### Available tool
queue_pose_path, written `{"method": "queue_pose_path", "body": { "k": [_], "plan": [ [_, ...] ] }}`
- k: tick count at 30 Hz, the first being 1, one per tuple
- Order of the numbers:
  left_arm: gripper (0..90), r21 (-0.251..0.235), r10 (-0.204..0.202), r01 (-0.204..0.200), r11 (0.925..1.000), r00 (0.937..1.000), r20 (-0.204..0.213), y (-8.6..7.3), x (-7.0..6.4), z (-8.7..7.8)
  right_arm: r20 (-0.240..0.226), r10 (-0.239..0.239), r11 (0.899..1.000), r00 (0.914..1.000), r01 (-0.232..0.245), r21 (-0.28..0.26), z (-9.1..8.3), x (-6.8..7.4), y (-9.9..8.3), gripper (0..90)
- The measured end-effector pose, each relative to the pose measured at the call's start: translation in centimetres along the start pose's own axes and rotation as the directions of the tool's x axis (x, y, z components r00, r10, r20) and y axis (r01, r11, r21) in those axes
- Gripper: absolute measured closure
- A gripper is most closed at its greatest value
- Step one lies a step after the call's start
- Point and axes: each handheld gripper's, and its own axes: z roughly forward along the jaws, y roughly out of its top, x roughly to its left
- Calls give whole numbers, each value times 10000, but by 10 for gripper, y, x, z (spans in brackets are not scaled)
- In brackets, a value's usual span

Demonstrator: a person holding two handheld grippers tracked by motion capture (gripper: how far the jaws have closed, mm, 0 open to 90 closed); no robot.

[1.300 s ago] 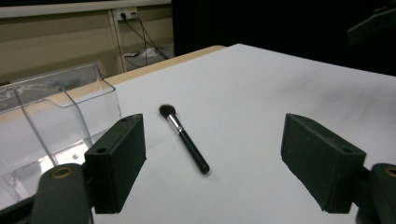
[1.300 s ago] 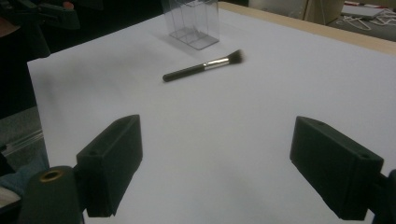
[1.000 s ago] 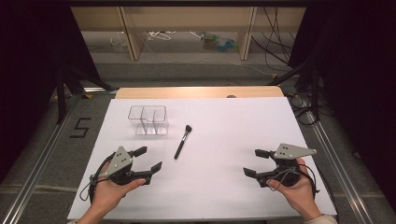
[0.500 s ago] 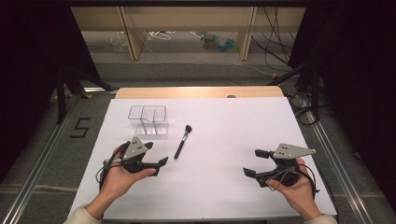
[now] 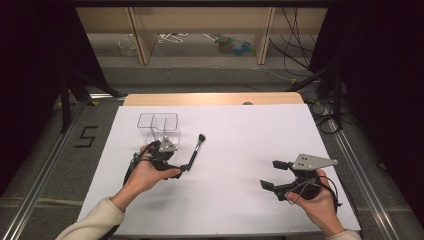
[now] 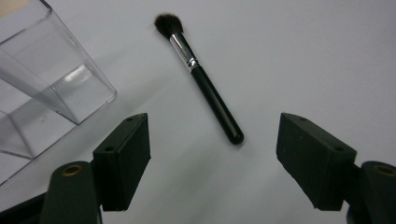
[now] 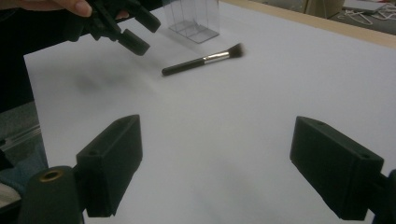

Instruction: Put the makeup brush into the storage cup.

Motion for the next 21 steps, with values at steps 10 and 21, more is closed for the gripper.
{"method": "queue_pose_path", "body": {
  "k": [10, 21],
  "plan": [
    [297, 915, 200, -206, 9956, 9998, 76, 23, 5, 28, -140, -16, 10000, 9999, 15, -71, 1, 0, 0, 177],
    [343, 1979, 47, -69, 9802, 9999, 114, 44, 13, 50, -179, 44, 10000, 9998, -44, -27, 2, 0, -1, 172]
  ]
}}
